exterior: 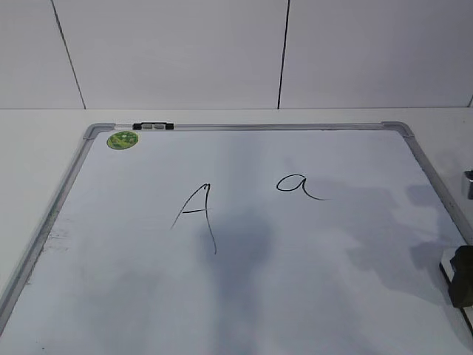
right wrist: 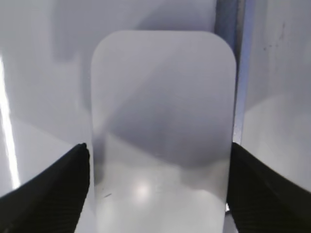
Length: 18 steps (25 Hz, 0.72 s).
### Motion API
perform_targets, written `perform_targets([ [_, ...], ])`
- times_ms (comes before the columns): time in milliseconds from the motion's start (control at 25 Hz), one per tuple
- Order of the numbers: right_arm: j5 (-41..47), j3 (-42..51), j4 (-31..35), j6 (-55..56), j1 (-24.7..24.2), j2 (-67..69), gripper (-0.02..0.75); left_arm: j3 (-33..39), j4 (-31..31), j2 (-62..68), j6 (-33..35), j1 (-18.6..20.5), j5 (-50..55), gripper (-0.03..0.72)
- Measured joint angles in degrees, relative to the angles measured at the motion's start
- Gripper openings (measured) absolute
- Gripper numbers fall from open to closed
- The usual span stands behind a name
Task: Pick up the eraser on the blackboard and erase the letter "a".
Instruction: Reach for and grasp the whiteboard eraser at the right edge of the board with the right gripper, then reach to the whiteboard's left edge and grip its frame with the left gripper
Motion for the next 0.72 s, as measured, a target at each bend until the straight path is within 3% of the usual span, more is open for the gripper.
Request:
perform_targets([
  [320,-0.4,0.0,-0.5,0.0,0.0,0.8,0.561,0.0,0.0,0.0,0.0,0.0,0.0,0.245],
  [720,-0.4,0.0,-0.5,0.0,0.0,0.8,0.547,0.0,0.0,0.0,0.0,0.0,0.0,0.244],
])
